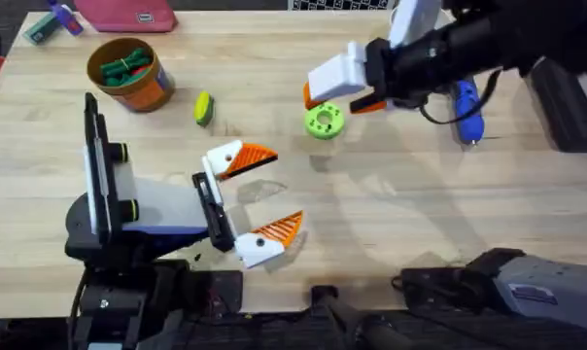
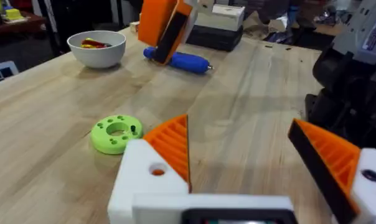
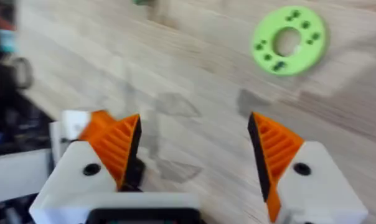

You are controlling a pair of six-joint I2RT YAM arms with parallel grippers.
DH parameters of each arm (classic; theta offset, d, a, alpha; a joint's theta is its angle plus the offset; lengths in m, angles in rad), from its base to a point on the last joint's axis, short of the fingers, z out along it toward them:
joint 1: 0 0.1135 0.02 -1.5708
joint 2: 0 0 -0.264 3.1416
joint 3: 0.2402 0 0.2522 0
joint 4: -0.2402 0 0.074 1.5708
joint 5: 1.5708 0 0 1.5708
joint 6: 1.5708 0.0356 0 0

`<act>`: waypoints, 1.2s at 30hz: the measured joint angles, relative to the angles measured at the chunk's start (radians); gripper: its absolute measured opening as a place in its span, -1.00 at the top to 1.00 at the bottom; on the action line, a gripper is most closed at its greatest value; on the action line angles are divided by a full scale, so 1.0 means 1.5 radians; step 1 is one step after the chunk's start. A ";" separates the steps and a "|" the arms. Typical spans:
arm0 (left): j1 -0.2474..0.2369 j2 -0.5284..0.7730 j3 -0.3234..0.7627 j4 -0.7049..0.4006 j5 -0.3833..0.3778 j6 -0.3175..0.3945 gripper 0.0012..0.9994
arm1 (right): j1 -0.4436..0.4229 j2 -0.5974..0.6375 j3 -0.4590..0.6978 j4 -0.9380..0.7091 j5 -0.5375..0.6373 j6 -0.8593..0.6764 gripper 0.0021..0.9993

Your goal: Pick up the gripper from the table and insert it into the empty holder that is missing its gripper. Then pick up a screw, insert it into the mounting hole, and use the screwdriver to tighten it. Finally, clean up the table by picking up the vegetable and placing it into the bucket.

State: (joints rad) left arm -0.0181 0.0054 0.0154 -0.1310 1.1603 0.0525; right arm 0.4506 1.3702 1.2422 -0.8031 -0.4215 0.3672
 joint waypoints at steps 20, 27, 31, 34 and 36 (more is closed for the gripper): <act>0.000 0.000 0.000 0.000 0.000 0.000 -0.97 | 0.073 0.281 0.141 -0.094 0.311 -0.039 -0.31; 0.000 0.000 0.000 0.000 0.000 0.000 -0.97 | 0.074 0.335 0.141 -0.071 0.326 -0.041 -0.06; 0.000 0.000 0.000 0.000 0.000 0.000 -0.97 | 0.075 0.351 0.141 -0.067 0.335 -0.041 0.13; 0.000 0.000 0.000 0.000 0.000 0.000 -0.97 | 0.078 0.357 0.141 -0.056 0.339 -0.041 0.17; 0.000 0.000 0.000 0.000 0.000 0.000 -0.97 | 0.081 0.358 0.141 -0.053 0.341 -0.041 0.22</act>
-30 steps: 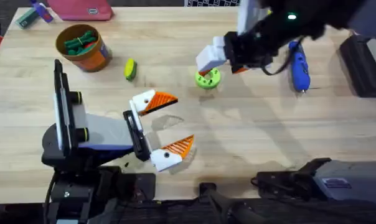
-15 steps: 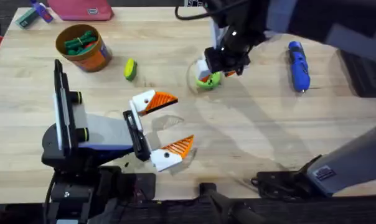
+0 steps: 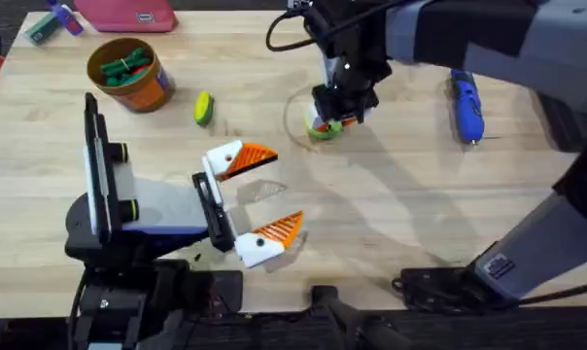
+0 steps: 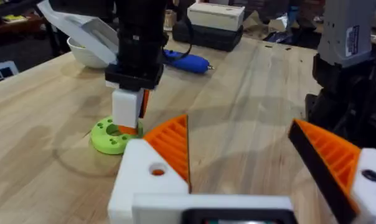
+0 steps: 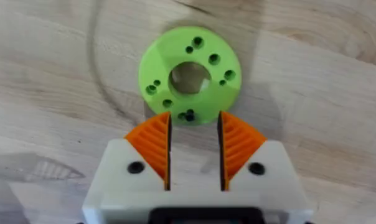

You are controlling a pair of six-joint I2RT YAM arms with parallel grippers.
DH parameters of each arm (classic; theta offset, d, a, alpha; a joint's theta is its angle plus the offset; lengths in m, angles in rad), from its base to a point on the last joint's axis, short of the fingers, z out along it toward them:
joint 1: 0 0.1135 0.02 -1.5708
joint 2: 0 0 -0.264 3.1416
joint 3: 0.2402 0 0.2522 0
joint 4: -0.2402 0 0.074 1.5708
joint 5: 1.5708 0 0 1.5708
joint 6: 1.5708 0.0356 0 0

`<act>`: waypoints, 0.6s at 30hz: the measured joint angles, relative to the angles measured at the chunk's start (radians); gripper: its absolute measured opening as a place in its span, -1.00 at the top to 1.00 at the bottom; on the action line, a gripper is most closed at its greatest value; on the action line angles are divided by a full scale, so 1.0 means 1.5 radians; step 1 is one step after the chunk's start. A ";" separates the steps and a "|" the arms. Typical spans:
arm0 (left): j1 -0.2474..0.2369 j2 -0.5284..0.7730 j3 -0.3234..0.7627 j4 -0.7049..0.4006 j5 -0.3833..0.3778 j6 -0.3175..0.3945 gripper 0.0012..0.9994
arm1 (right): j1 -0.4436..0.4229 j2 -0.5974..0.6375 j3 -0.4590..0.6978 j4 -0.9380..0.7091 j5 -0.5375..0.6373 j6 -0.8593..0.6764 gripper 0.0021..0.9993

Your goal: Pick up the gripper from the table and insert it into the empty holder that is missing its gripper. Then pick up a screw, insert it into the mounting hole, and use the screwdriver to tighten it. Finally, clean up the table by picking up the vegetable and placing it into the bucket.

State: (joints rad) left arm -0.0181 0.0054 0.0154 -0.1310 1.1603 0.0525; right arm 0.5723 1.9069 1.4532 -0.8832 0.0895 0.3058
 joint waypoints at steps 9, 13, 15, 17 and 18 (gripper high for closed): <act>0.000 0.000 0.000 0.000 0.000 0.000 -0.97 | 0.012 0.010 0.000 0.017 0.000 -0.005 0.38; 0.000 0.000 0.000 0.000 0.000 0.000 -0.97 | 0.012 0.019 0.002 0.018 0.003 -0.010 0.43; 0.000 0.000 0.000 0.000 0.000 0.000 -0.97 | 0.012 0.019 0.003 0.018 0.003 -0.011 0.47; 0.000 0.000 0.000 0.000 0.000 0.000 -0.97 | 0.012 0.019 0.003 0.018 0.007 -0.012 0.58; 0.000 0.000 0.000 0.000 0.000 0.000 -0.97 | 0.012 0.019 0.003 0.019 0.010 -0.012 0.64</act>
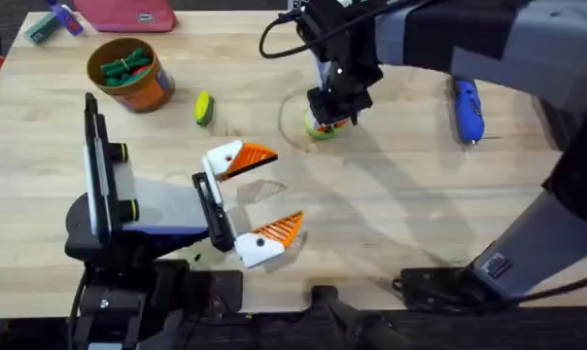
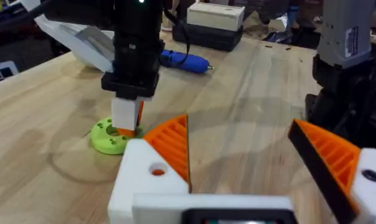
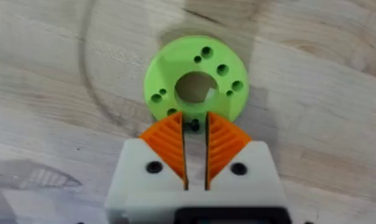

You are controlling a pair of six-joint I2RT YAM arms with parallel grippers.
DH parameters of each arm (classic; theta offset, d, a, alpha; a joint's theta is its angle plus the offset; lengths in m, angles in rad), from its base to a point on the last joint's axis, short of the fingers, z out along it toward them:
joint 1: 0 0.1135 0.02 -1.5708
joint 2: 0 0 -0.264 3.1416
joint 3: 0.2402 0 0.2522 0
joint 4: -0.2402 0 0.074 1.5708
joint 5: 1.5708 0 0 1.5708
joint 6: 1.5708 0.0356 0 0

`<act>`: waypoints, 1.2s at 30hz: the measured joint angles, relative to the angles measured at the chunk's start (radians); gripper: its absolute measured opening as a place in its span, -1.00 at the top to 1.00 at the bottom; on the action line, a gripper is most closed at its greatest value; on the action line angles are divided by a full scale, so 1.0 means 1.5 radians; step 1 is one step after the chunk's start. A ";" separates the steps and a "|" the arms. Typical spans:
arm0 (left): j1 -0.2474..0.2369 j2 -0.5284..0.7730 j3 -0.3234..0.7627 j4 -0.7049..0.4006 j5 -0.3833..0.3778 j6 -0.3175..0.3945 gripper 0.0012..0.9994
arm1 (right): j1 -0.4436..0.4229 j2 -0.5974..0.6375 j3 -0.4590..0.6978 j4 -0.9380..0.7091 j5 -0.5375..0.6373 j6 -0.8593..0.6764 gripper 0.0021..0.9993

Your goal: Pick up the gripper from the table and insert it into the empty holder that is missing its gripper. Then pick up a screw, insert it into the mounting hole, and use the screwdriver to tighten it. Finally, clean up the table by picking up the vegetable and placing it into the bucket.

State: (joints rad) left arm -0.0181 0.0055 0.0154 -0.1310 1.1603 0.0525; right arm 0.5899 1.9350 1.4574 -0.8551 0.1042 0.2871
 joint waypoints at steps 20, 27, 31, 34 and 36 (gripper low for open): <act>0.000 0.000 0.000 0.000 0.000 0.000 -0.97 | 0.000 -0.004 0.033 -0.050 0.005 -0.003 0.99; 0.000 0.000 0.000 0.000 0.000 0.000 -0.97 | 0.005 -0.067 0.162 -0.189 0.005 -0.008 0.99; 0.000 0.000 0.000 0.000 0.000 0.000 -0.97 | 0.027 -0.087 0.278 -0.276 0.005 -0.022 0.99; 0.000 0.000 0.000 0.000 0.000 0.000 -0.97 | 0.058 -0.089 0.344 -0.312 0.005 -0.040 0.99; 0.000 0.000 0.000 0.000 0.000 0.000 -0.97 | 0.081 -0.089 0.372 -0.326 0.005 -0.053 0.99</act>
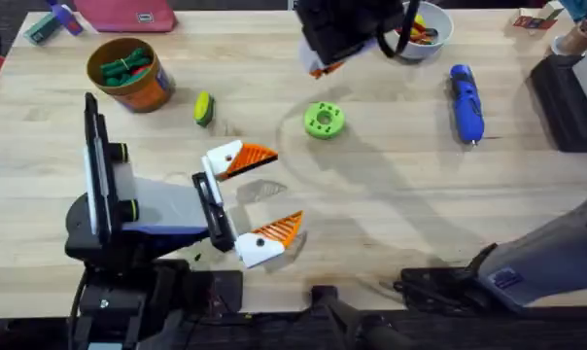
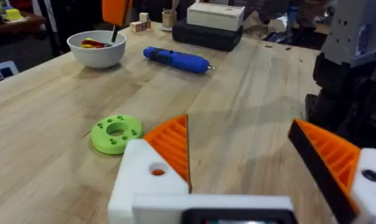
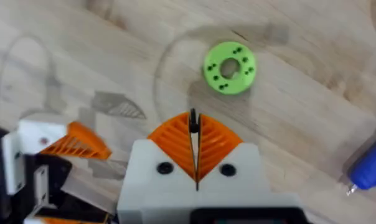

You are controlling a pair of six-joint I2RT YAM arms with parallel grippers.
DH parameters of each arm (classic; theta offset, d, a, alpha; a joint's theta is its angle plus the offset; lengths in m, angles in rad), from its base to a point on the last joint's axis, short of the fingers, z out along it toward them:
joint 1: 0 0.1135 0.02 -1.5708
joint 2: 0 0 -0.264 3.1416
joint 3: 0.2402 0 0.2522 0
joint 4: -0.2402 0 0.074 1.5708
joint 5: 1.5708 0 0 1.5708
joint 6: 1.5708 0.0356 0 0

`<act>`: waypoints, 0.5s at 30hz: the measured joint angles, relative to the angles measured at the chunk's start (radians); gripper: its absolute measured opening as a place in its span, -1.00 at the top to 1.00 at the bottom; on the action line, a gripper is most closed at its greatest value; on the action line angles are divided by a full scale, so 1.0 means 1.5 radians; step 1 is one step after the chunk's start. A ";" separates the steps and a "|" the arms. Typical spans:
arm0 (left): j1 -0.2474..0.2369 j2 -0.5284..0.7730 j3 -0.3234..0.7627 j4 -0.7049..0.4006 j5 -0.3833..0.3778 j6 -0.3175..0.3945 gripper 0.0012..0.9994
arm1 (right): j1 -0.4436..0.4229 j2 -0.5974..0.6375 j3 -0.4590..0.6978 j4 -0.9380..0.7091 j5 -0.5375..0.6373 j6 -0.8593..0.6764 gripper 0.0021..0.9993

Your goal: Pick up the gripper from the table and insert it into the empty holder that is missing its gripper. Then pick up a screw, insert it into the mounting hole, and use the screwdriver to tighten it. Finally, clean up the table by picking up the vegetable and placing it into the bucket.

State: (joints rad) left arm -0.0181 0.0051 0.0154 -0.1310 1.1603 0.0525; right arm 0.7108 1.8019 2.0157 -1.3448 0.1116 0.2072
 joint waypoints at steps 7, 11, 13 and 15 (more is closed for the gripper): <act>0.000 0.000 0.000 0.000 0.000 0.000 -0.97 | 0.109 0.000 0.035 -0.002 0.000 -0.070 0.99; 0.000 0.000 0.000 0.000 0.000 0.000 -0.97 | 0.167 0.000 0.035 0.005 -0.001 -0.119 0.99; 0.000 0.000 0.000 0.000 0.000 0.000 -0.97 | 0.188 0.000 0.035 0.011 -0.002 -0.139 0.99; 0.000 0.000 0.000 0.000 0.000 0.000 -0.97 | 0.208 0.002 0.036 0.015 -0.002 -0.160 0.99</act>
State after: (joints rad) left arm -0.0181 0.0053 0.0154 -0.1310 1.1603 0.0525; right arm 1.0221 1.8047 2.0693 -1.3220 0.1083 -0.0325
